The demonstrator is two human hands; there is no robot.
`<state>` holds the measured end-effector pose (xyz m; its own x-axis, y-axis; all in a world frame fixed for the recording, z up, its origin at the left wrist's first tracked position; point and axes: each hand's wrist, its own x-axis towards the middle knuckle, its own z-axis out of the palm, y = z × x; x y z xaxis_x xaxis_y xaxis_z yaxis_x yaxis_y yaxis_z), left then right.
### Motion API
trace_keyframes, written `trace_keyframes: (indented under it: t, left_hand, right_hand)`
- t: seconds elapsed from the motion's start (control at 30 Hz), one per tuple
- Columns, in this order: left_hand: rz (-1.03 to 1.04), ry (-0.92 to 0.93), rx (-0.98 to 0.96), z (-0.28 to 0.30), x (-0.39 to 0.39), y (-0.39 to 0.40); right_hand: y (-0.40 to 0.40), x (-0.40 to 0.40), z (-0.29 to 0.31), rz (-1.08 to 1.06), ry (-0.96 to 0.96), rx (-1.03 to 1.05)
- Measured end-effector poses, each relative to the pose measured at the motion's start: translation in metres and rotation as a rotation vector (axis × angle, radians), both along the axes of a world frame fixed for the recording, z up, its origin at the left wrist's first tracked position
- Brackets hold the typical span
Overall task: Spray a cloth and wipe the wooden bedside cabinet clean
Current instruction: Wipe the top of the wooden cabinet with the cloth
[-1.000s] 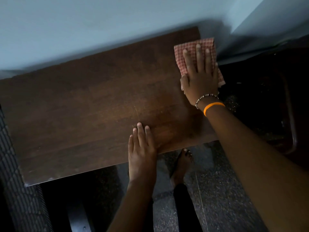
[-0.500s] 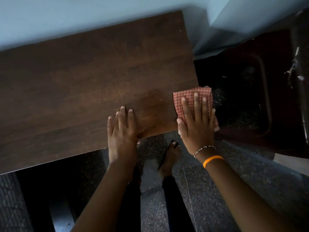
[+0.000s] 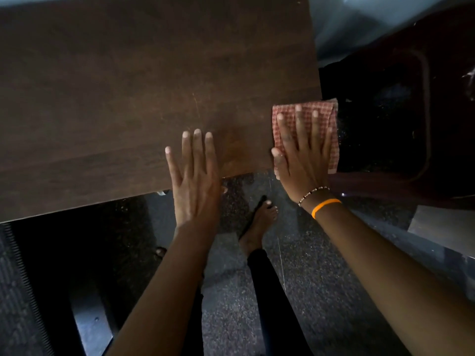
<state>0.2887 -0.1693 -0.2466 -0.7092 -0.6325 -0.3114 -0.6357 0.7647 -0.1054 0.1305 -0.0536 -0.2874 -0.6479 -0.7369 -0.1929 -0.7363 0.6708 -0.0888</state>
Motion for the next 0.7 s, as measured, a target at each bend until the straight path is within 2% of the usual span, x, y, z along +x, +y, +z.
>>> trace_keyframes:
  t: [0.1,0.3,0.57,0.7]
  left_hand:
    - [0.13,0.02,0.077,0.003,0.027,0.01]
    - [0.416,0.058,0.205,0.001,0.102,-0.002]
    - [0.653,0.103,0.175,0.002,0.2,-0.061]
    - [0.753,0.201,0.2,-0.002,0.237,-0.088]
  right_hand:
    - [-0.011,0.015,-0.001,-0.009,0.051,-0.005]
    - [-0.058,0.079,0.0,0.09,0.033,-0.029]
    - [-0.134,0.188,-0.005,0.222,0.029,-0.079]
    - [-0.163,0.231,-0.005,0.309,0.033,-0.083]
